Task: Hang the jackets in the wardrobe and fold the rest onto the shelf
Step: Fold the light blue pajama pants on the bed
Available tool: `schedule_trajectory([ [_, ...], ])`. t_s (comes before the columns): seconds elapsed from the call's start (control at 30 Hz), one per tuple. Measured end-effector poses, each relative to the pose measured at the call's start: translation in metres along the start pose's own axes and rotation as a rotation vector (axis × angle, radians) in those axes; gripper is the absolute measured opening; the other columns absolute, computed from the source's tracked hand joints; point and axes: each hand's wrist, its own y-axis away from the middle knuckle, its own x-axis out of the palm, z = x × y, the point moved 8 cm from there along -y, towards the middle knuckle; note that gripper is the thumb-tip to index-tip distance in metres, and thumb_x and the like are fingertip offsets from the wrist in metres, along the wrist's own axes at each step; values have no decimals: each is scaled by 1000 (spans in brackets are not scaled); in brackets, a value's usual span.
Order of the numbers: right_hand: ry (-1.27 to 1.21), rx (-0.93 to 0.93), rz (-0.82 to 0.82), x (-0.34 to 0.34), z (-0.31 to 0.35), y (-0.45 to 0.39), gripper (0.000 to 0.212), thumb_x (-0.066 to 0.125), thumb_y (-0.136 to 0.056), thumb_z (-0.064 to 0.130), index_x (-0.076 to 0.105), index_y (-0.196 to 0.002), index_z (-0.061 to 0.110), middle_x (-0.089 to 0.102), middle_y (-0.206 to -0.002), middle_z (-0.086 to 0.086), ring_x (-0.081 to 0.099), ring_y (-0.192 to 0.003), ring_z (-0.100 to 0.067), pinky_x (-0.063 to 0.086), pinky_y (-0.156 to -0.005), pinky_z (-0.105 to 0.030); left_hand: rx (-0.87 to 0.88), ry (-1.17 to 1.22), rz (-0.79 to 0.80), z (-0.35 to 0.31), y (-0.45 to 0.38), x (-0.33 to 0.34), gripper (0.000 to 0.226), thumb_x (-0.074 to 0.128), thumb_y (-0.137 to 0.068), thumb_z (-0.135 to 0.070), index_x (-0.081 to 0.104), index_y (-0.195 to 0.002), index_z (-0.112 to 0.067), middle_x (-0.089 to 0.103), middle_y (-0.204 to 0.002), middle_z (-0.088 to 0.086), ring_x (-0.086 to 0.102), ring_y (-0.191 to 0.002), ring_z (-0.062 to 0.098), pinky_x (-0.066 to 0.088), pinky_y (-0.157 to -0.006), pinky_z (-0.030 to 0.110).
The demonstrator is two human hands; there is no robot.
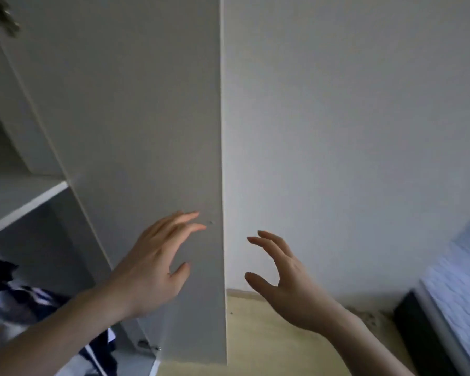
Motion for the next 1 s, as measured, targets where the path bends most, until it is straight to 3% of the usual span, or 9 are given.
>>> schedule_trajectory([
  [0.07,6,119,-72,-42,-58,56,56,57,-98,56,31,-148,57,14,-156,43,31,-134,21,34,-108,-19,44,104,50,-56,-16,55,59,62,-85,-23,51,-142,-32,37,-158,-17,29,-150,5,25,-122,30],
  [0.2,3,328,-206,-115,-160,172,56,60,-95,56,35,-145,57,21,-153,42,36,-138,12,35,-111,-22,129,246,195,-171,-35,171,59,64,-93,-23,43,-144,-43,25,-157,-33,11,-149,-11,13,-120,17],
  [0.4,11,593,-362,-193,-273,334,57,67,-95,47,40,-144,54,20,-144,50,30,-132,25,31,-111,-16,243,346,421,-343,-59,297,54,63,-95,-31,44,-144,-44,29,-150,-34,20,-143,-11,7,-112,4],
  [0.5,-1,720,-426,-226,-311,402,56,65,-95,52,38,-145,55,22,-145,47,28,-128,29,31,-110,-17,343,368,515,-428,-72,340,53,62,-96,-35,45,-145,-43,31,-151,-31,27,-140,-7,10,-111,5],
  [0.57,-13,792,-493,-249,-335,444,55,65,-95,53,39,-144,54,24,-147,43,34,-133,20,33,-111,-21,414,388,564,-482,-85,364,53,61,-94,-34,46,-145,-41,33,-152,-29,28,-140,-7,11,-112,5],
  [0.67,-35,877,-569,-278,-366,497,54,62,-93,58,38,-142,58,25,-147,43,36,-134,13,33,-108,-22,499,415,626,-552,-103,398,53,62,-93,-31,47,-143,-41,35,-153,-27,30,-140,-5,20,-118,16],
  [0.73,-43,923,-601,-295,-387,525,54,61,-93,60,36,-140,61,24,-146,46,35,-134,14,33,-107,-22,540,419,661,-587,-113,420,54,62,-92,-32,47,-142,-42,35,-153,-27,29,-141,-4,24,-121,23],
  [1.0,-73,1065,-736,-392,-495,618,52,64,-90,61,41,-137,61,23,-139,54,34,-130,21,37,-111,-24,651,443,781,-732,-177,529,52,56,-91,-43,44,-141,-47,30,-152,-33,24,-144,-6,24,-122,28],
])
